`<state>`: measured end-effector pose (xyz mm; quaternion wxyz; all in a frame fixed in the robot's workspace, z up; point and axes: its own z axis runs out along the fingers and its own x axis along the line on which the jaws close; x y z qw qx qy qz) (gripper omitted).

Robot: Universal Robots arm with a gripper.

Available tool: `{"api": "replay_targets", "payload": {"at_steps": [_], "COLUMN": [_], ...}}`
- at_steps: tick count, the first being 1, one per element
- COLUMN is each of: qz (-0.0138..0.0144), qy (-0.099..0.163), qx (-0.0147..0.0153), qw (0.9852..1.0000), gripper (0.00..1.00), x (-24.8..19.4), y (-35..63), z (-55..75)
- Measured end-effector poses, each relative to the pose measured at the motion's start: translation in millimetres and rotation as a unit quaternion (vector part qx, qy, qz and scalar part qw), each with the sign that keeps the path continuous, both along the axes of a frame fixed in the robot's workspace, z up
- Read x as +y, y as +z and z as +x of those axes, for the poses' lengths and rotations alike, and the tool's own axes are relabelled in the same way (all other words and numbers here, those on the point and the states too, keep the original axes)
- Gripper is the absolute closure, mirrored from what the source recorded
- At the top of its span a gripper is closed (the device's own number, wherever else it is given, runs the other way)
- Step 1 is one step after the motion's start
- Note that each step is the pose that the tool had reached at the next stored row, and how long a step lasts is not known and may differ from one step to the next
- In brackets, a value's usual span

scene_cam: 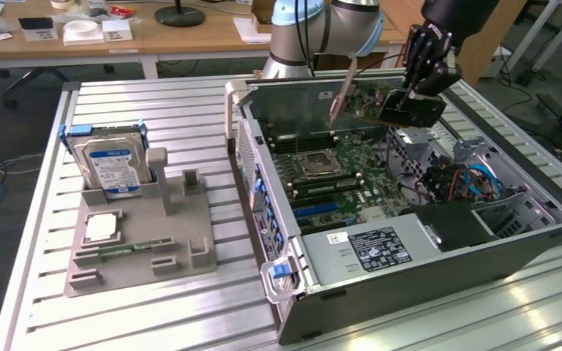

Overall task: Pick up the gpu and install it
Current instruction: 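Insert the gpu into the slot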

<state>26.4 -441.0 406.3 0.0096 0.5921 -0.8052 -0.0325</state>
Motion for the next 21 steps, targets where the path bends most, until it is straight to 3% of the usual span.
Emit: {"api": "replay_targets", "payload": {"at_steps": [6, 11, 21], "qz": [0.0001, 0.0, -0.0002], "qy": [0.034, 0.063, 0.064], "qx": [0.0, 0.0, 0.0], "qw": [0.9994, 0.998, 0.9979], "gripper": [0.73, 0.73, 0.73], "x": [0.0, 0.0, 0.0], "y": [-0.2, -0.4, -0.4], "z": [0.0, 0.0, 0.0]}}
